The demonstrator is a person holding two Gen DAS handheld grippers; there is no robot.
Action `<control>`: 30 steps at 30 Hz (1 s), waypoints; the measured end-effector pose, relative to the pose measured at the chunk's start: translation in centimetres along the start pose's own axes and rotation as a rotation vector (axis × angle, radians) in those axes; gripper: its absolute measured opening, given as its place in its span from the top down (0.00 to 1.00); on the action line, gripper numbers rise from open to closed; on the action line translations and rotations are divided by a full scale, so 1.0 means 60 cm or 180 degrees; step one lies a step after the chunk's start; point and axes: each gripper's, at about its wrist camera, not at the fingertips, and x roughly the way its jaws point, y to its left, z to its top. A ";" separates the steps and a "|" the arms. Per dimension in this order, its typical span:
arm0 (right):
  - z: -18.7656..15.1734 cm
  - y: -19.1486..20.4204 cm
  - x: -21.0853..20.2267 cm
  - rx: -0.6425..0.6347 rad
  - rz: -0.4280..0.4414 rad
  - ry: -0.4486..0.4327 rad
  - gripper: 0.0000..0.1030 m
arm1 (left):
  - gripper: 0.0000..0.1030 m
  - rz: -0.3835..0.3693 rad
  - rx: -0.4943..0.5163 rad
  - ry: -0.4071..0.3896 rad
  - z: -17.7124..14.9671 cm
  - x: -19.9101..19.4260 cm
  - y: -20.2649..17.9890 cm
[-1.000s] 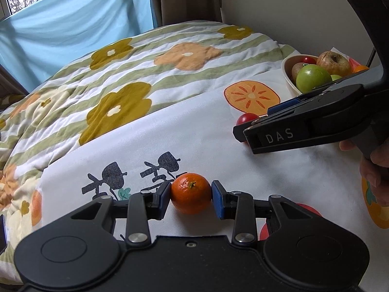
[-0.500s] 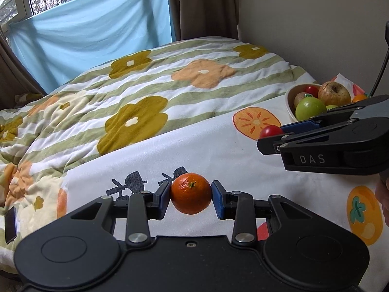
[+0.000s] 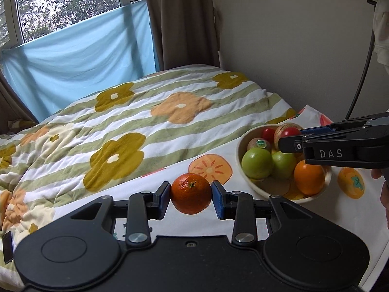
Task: Organize fruits
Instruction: 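Lower the tangerine into the bowl with the left gripper while the right gripper lowers the tomato there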
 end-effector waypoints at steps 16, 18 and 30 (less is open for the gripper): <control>-0.015 -0.152 -0.024 0.0218 -0.0318 0.0020 0.54 | 0.61 -0.0401 0.0228 0.0112 0.036 0.085 -0.149; -0.018 -0.162 -0.023 0.0234 -0.0312 0.0036 0.54 | 0.61 -0.0426 0.0237 0.0164 0.034 0.099 -0.161; -0.024 -0.176 -0.011 0.0211 -0.0225 0.0092 0.54 | 0.18 -0.0347 0.0184 0.0260 0.027 0.128 -0.183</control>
